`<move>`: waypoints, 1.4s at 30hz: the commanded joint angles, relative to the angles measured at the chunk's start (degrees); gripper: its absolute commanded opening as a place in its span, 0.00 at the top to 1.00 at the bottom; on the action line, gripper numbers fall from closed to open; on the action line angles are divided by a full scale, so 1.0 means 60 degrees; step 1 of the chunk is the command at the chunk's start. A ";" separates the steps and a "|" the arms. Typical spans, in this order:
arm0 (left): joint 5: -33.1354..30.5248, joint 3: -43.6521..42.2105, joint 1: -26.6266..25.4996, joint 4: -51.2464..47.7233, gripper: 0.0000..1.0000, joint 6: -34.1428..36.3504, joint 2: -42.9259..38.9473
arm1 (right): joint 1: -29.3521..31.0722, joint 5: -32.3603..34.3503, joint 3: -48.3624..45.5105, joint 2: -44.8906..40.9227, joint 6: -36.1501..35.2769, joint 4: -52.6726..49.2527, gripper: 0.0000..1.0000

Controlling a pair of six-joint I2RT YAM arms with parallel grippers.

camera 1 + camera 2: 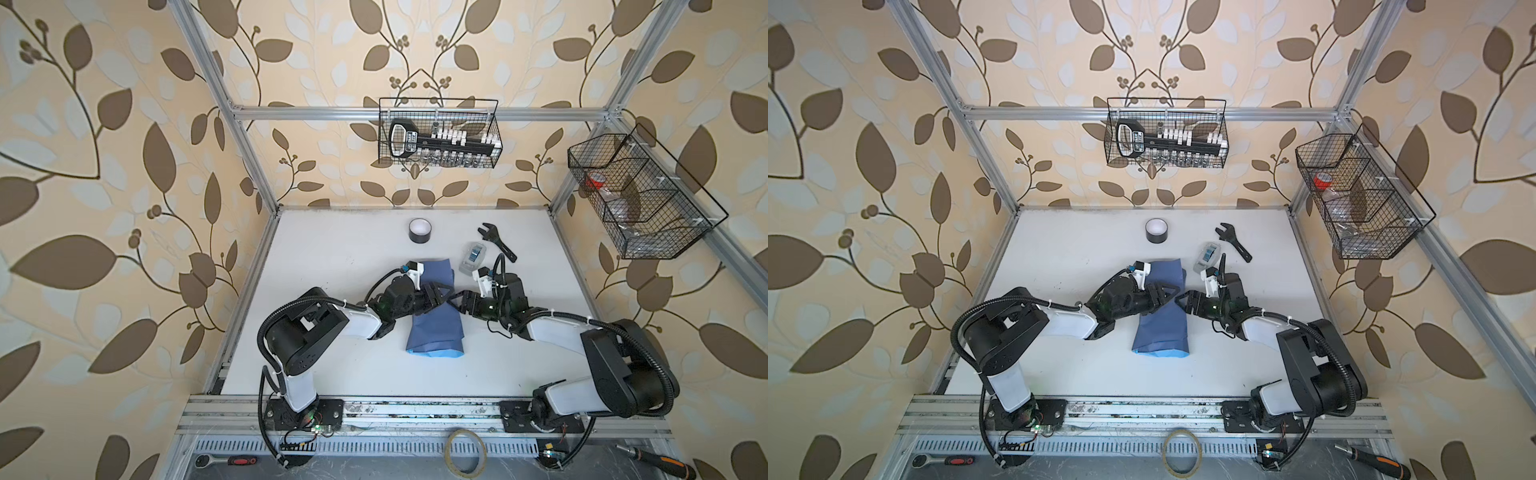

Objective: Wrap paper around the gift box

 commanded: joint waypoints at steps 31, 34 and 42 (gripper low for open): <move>0.1259 0.4765 0.2287 -0.9502 0.17 0.4147 0.0804 | 0.0004 0.0172 -0.0729 0.0402 -0.0099 -0.0064 0.25; 0.1683 0.5190 0.2380 -0.9395 0.16 0.4038 0.1263 | -0.0030 0.0155 -0.0757 0.0443 -0.0113 -0.0017 0.25; 0.1453 0.6206 0.2514 -0.9516 0.15 0.4076 0.1980 | -0.0065 0.0127 -0.0796 0.0452 -0.0102 0.0052 0.25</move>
